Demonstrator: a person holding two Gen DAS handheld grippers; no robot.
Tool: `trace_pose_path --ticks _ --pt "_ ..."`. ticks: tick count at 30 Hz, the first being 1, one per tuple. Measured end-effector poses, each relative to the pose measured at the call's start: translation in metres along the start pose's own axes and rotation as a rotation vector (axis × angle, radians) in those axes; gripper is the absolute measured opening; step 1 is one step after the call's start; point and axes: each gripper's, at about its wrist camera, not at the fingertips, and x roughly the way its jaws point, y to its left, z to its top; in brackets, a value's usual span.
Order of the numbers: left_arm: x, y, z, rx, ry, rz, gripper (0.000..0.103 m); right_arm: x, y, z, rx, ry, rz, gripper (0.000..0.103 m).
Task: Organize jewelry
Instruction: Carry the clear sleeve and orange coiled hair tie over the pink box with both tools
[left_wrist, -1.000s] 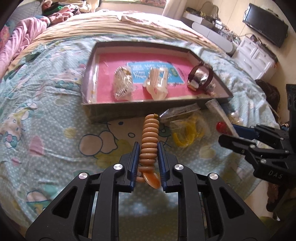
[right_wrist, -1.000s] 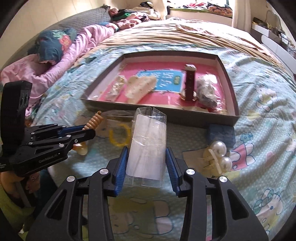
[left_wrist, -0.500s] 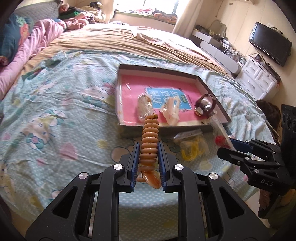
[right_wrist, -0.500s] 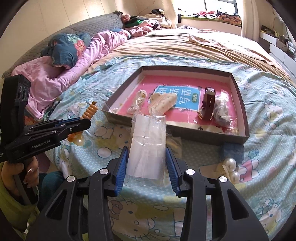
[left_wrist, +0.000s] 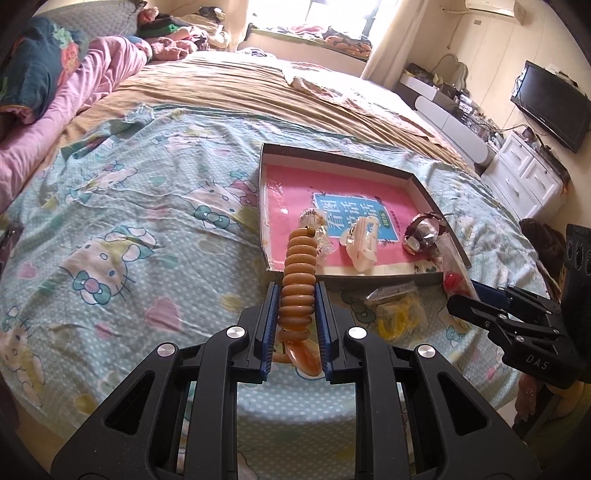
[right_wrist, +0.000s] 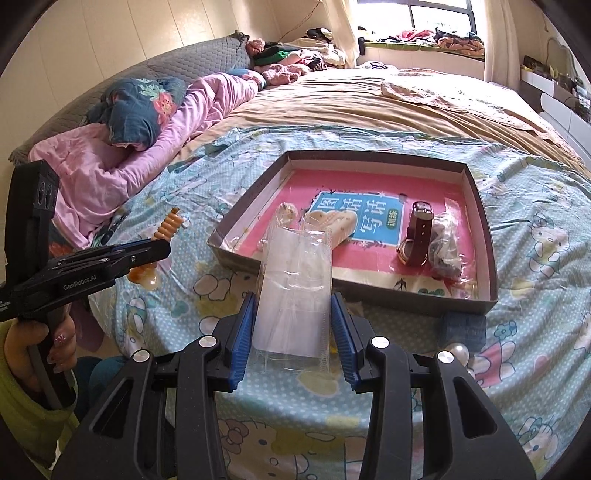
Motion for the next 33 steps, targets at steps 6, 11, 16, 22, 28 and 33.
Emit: trace_pose_path --ticks 6,11,16,22,28,33 --pt "0.003 0.000 0.005 -0.006 0.012 0.000 0.012 0.001 -0.005 0.008 0.011 -0.015 0.015 0.039" --pt "0.002 -0.008 0.011 0.011 0.004 -0.011 0.012 0.001 -0.007 0.017 0.015 -0.031 0.018 0.039" --pt "0.004 -0.015 0.019 0.034 0.006 -0.016 0.012 -0.001 -0.010 0.025 0.021 -0.050 0.018 0.039" --pt "0.008 -0.022 0.026 0.047 0.003 -0.017 0.012 -0.003 -0.018 0.033 0.030 -0.068 0.016 0.039" --pt "0.016 -0.031 0.037 0.061 0.005 -0.017 0.012 -0.003 -0.028 0.043 0.042 -0.091 0.003 0.039" --pt "0.024 -0.039 0.044 0.072 0.011 -0.017 0.012 -0.002 -0.037 0.051 0.055 -0.108 -0.003 0.039"
